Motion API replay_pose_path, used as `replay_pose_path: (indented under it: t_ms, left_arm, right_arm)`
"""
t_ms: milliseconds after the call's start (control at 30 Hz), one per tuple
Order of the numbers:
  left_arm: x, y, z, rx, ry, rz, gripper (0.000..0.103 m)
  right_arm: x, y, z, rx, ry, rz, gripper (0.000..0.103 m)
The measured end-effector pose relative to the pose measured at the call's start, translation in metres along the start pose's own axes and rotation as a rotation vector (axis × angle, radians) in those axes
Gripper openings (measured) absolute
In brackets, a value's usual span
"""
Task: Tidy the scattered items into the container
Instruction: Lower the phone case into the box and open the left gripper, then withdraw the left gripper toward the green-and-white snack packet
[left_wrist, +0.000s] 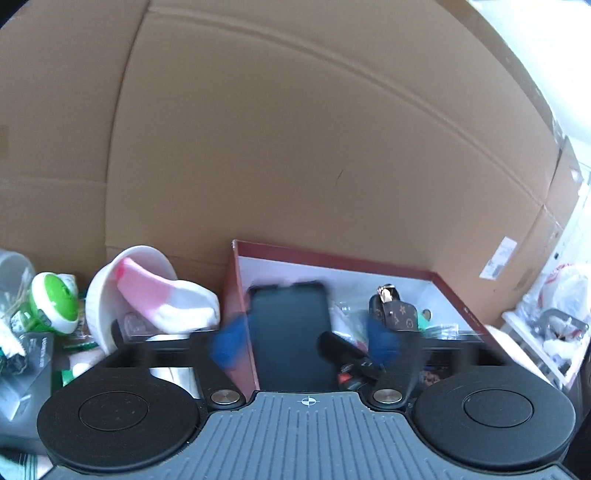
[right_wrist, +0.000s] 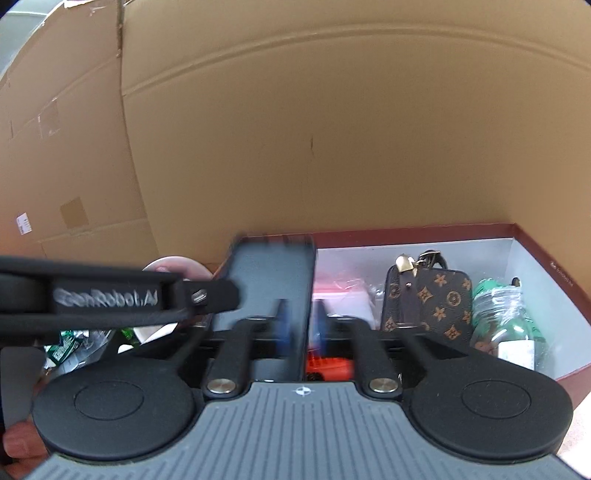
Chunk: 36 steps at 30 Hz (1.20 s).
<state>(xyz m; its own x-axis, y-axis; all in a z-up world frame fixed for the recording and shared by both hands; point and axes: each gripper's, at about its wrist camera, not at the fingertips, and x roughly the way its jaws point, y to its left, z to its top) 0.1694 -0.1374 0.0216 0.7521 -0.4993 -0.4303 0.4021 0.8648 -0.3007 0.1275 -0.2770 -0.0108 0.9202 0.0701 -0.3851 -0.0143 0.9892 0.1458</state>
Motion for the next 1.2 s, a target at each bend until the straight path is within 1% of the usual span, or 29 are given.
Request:
replay_pose_path:
  t_ms: [33, 67, 100, 133, 167, 200, 233, 267, 467, 567, 733, 767, 933, 1100, 1200]
  left_arm:
    - [-0.004, -0.003, -0.002, 0.015, -0.034, 0.016, 0.103]
    - [-0.007, -0.005, -0.004, 0.039, -0.059, 0.028, 0.103]
    - [-0.009, -0.006, -0.004, 0.059, -0.068, 0.04, 0.103]
    - [-0.011, -0.007, -0.005, 0.071, -0.067, 0.048, 0.103]
    - [-0.012, -0.007, -0.006, 0.076, -0.061, 0.047, 0.103]
    - [-0.013, -0.006, -0.007, 0.076, -0.05, 0.041, 0.103]
    - [-0.014, -0.005, -0.008, 0.074, -0.037, 0.035, 0.103]
    - [-0.015, -0.004, -0.01, 0.069, -0.027, 0.034, 0.103]
    - [-0.023, -0.004, -0.019, 0.047, -0.004, 0.042, 0.103]
    - [-0.026, -0.004, -0.018, 0.046, -0.009, 0.046, 0.103]
    - [-0.036, -0.003, -0.019, 0.034, -0.001, 0.053, 0.103]
    - [-0.044, -0.002, -0.02, 0.029, 0.0, 0.054, 0.103]
    - [-0.06, -0.003, -0.024, 0.016, 0.002, 0.052, 0.103]
    - [-0.078, 0.0, -0.032, -0.02, 0.004, 0.043, 0.103]
    - [-0.092, 0.003, -0.04, -0.03, 0.005, 0.053, 0.103]
  right_arm:
    - [0.001, 0.004, -0.001, -0.02, -0.014, -0.014, 0.066]
    - [0.0, 0.007, -0.002, -0.049, -0.029, -0.033, 0.067]
    - [-0.002, 0.01, -0.004, -0.075, -0.04, -0.054, 0.067]
    - [-0.003, 0.011, -0.005, -0.092, -0.049, -0.064, 0.07]
    - [-0.005, 0.011, -0.005, -0.096, -0.054, -0.065, 0.077]
    - [-0.006, 0.011, -0.004, -0.092, -0.058, -0.064, 0.082]
    - [-0.007, 0.012, -0.004, -0.087, -0.06, -0.063, 0.09]
    - [-0.008, 0.012, -0.005, -0.086, -0.06, -0.06, 0.095]
    - [-0.018, 0.018, -0.009, -0.095, -0.068, -0.068, 0.101]
    - [-0.018, 0.02, -0.009, -0.101, -0.069, -0.081, 0.102]
    - [-0.031, 0.025, -0.01, -0.082, -0.073, -0.066, 0.103]
    - [-0.033, 0.026, -0.01, -0.079, -0.074, -0.064, 0.103]
    - [-0.046, 0.034, -0.014, -0.089, -0.072, -0.06, 0.103]
    - [-0.063, 0.043, -0.018, -0.096, -0.075, -0.035, 0.103]
    - [-0.072, 0.052, -0.022, -0.113, -0.077, -0.013, 0.103]
